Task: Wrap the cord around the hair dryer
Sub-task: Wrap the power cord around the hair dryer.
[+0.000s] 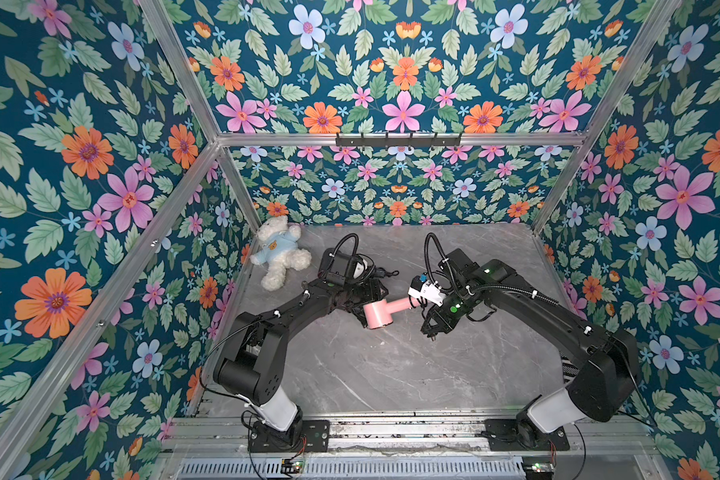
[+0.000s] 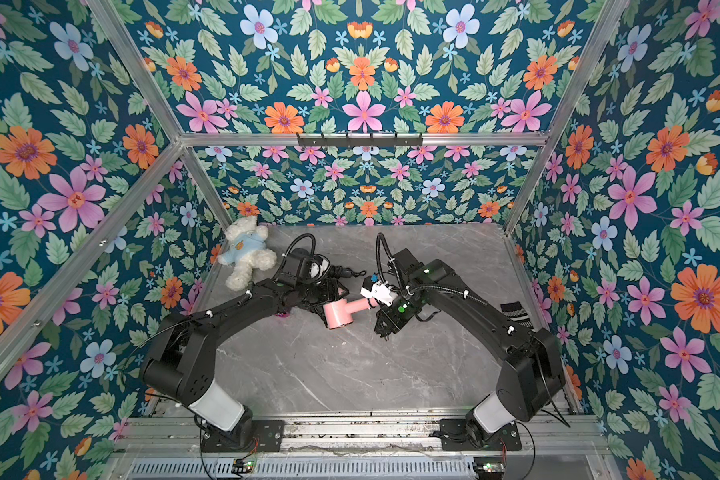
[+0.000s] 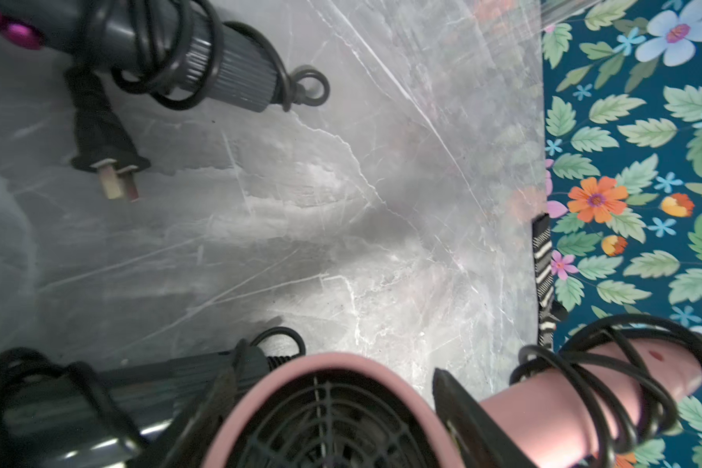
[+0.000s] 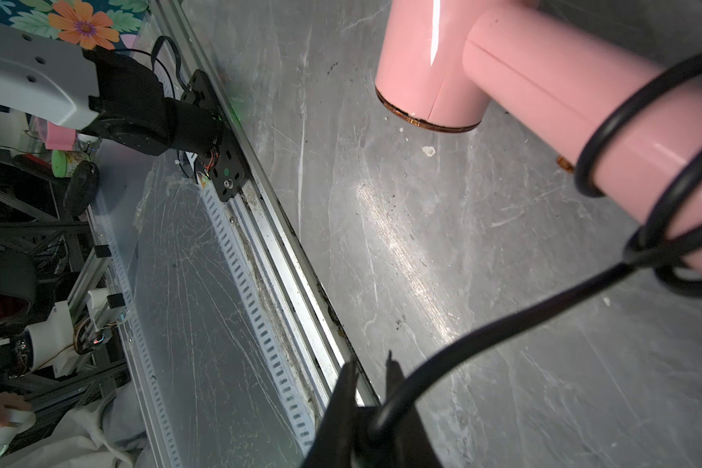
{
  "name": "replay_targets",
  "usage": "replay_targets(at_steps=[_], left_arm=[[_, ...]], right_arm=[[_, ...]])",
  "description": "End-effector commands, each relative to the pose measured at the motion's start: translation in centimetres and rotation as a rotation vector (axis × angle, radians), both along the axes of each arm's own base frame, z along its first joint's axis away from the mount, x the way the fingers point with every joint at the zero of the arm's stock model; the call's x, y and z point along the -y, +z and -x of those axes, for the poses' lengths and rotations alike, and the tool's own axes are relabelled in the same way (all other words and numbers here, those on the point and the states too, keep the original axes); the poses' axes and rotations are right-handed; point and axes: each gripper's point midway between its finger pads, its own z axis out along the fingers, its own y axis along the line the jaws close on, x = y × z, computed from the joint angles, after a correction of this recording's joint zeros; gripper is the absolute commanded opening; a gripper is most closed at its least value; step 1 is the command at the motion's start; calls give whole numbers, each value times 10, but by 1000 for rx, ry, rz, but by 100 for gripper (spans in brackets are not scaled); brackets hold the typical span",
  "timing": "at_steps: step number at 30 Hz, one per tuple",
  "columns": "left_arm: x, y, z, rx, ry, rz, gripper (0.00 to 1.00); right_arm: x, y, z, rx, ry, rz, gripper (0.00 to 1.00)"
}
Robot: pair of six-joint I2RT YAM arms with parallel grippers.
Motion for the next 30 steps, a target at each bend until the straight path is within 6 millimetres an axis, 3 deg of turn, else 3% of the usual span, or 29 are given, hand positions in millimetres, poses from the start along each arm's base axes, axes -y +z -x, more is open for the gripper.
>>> replay_targets(at_steps=[1,6,12,16,20,21,24,30], left_arm=[[-11,1,-13,39,80,-42,0],[-17,-5,-15,14,140,-45,0],[-7,-1,-18,21,131,13,0],[-8,-3,-14,46,89,-40,0],[-3,-2,-7,75,15,-134,0],[-1,-1,-5,78,-6,-156,0],[4,-2,3,82,-85,-213,0],[6,-5,27,68,-266,-278,0]], right_arm=[[-8,15,8,-27,19,-68,0],[-20,23,6,-32,25,-110,0],[-21,1,7,-66,27,-52,0],[-21,1,0,-38,31,-26,0],[-22,7,-16,13,37,11,0],[-25,-3,-22,-10,42,37,0],[-26,-3,-33,8,59,69,0],[-5,-6,-60,42,66,141,0]])
